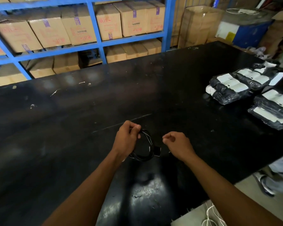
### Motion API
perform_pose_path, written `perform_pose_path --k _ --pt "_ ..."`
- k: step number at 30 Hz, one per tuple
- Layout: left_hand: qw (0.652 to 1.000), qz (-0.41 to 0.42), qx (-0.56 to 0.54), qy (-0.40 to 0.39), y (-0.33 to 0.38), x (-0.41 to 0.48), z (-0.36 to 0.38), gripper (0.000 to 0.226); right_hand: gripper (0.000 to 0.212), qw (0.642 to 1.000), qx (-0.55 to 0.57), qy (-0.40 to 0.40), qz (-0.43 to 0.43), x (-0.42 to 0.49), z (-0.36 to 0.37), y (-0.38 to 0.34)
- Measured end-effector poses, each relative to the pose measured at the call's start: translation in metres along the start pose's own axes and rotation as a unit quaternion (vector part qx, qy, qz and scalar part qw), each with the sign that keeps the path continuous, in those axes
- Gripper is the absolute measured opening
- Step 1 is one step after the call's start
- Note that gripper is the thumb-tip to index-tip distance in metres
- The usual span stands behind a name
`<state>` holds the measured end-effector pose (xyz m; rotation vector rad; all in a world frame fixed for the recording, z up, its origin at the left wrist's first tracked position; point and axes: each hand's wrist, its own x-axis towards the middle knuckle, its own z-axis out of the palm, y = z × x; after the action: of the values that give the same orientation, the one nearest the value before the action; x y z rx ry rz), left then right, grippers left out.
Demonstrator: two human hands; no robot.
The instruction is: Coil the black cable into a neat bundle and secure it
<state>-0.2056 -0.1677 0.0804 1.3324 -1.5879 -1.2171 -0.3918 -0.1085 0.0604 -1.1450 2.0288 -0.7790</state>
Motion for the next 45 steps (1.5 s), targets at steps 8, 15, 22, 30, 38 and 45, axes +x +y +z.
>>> perform_pose_path --k 8,15,22,30,38,45 --pt "0.998 -0.052 0.02 -0.019 -0.015 0.004 0.017 0.016 0.057 0.97 -0.215 -0.116 0.018 0.021 0.007 0.06" --pt "0.994 -0.111 -0.019 0.003 -0.025 0.009 0.027 0.021 0.045 0.94 -0.305 -0.153 -0.03 0.037 0.016 0.078" --pt "0.992 -0.118 -0.036 -0.006 -0.024 0.004 0.021 0.017 0.014 0.949 -0.283 -0.136 -0.031 0.046 0.015 0.086" --pt "0.99 -0.116 -0.082 0.013 -0.021 -0.001 0.003 0.015 0.004 0.993 -0.079 0.007 -0.088 0.031 -0.005 0.019" --pt "0.987 -0.1 -0.114 0.052 -0.01 -0.004 -0.018 0.014 0.012 0.967 0.042 0.014 -0.251 -0.028 -0.008 -0.064" --pt "0.994 -0.074 -0.054 0.054 -0.001 -0.009 -0.034 0.016 0.005 0.935 -0.104 -0.005 -0.339 -0.042 0.027 -0.07"
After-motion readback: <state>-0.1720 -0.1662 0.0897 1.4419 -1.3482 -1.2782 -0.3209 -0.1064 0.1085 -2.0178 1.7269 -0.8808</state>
